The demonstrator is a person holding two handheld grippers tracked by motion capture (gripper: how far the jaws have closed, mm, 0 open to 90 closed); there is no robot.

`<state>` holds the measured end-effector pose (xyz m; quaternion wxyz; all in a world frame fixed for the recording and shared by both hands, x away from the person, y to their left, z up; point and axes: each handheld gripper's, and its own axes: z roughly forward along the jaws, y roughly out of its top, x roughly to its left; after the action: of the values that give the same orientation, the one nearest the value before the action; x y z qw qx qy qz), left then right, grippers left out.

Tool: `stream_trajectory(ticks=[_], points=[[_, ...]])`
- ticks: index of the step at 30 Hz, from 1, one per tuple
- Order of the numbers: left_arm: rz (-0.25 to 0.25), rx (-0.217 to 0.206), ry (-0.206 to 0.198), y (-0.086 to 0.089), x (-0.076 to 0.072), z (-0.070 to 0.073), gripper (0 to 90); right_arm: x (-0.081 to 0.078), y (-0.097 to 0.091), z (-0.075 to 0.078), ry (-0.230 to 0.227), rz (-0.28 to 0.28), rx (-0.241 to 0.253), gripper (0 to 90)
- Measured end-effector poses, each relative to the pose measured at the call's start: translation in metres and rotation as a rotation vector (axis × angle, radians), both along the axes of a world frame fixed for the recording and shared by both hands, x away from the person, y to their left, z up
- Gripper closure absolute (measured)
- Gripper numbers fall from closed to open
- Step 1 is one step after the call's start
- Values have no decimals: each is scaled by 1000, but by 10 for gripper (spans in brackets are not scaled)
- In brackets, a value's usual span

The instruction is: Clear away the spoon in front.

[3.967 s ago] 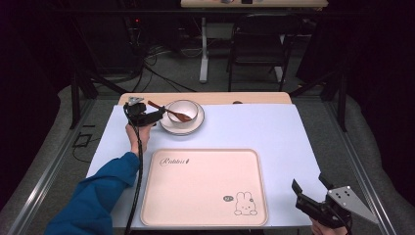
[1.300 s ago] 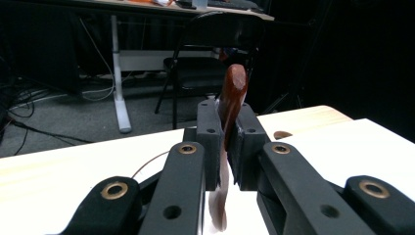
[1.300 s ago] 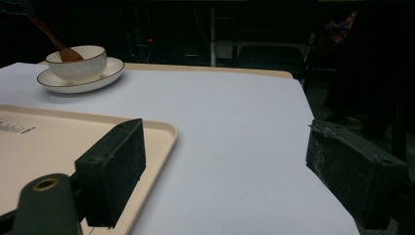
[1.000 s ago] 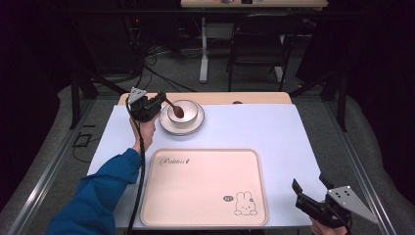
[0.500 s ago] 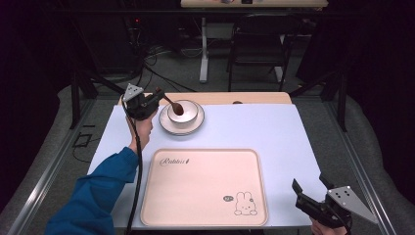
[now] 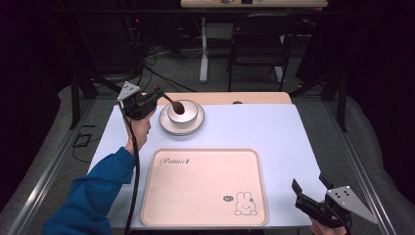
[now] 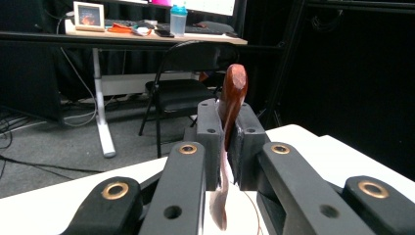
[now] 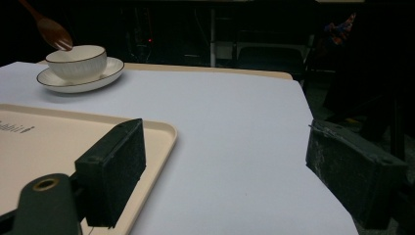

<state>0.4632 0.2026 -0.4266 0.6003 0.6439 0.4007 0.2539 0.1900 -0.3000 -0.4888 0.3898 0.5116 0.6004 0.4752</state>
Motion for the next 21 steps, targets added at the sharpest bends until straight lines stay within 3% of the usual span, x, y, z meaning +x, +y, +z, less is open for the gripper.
stream_trajectory(ticks=[5,21], points=[[-31,-22,14,1,-5,6,846,0,0,0,1,-2,-1,139],[-125,16,40,0,-23,15,846,0,0,0,0,-2,3,139]])
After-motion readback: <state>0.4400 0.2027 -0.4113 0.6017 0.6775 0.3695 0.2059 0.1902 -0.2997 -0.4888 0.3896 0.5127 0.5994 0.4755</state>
